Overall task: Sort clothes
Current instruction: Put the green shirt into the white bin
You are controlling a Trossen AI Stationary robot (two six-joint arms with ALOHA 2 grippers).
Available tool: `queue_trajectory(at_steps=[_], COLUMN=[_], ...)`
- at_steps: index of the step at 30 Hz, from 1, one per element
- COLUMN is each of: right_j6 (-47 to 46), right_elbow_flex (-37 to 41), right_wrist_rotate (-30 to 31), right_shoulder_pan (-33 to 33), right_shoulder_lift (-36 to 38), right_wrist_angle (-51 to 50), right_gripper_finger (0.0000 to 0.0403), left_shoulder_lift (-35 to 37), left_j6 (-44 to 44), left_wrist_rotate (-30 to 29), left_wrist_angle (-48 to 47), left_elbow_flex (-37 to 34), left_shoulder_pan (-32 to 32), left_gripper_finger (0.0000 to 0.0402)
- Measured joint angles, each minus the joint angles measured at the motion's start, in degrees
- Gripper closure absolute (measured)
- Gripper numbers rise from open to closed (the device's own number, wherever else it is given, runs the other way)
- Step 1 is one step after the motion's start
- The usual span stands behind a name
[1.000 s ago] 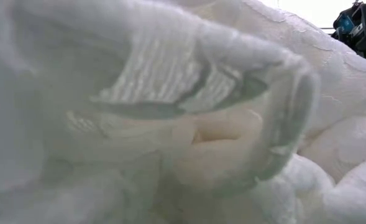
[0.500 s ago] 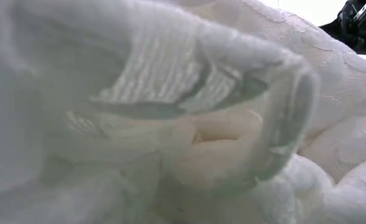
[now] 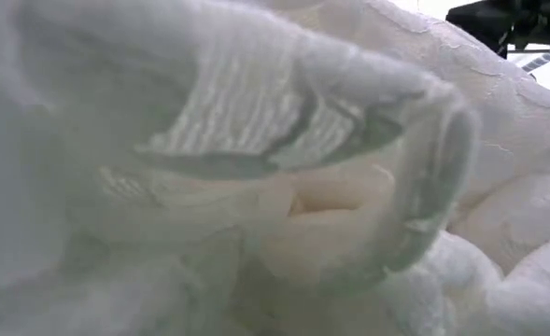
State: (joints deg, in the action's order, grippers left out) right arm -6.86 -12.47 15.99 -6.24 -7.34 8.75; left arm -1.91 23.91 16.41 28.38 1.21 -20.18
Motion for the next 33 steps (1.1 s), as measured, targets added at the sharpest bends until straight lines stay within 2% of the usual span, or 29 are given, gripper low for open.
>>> queue_trajectory(at_steps=[7, 14, 24, 33], right_j6=[1.0, 0.9, 0.6, -2.9], right_elbow_flex=[-11.5, -24.5, -38.7, -45.4], right_wrist_rotate=[0.0, 0.1, 0.2, 0.3], right_shoulder_pan=[0.0, 0.0, 0.0, 0.0], right_shoulder_lift=[-12.6, -22.9, -29.9, -33.0], right_wrist_angle=[-7.1, -19.3, -37.0, -38.7], right_gripper_finger=[0.0374, 0.0374, 0.0374, 0.0374], left_shoulder_lift=[0.0, -0.7, -6.3, -10.0], left_j6=[-1.5, -3.1, -7.5, -12.5], left_wrist_rotate=[1.6, 3.3, 4.2, 5.4], left_wrist_angle=[2.5, 3.1, -3.0, -7.3], left_elbow_flex=[0.0, 2.1, 8.5, 13.0], left_shoulder_pan=[0.0, 0.1, 0.6, 3.3], left_gripper_finger=[0.0401, 0.0401, 0.0401, 0.0401])
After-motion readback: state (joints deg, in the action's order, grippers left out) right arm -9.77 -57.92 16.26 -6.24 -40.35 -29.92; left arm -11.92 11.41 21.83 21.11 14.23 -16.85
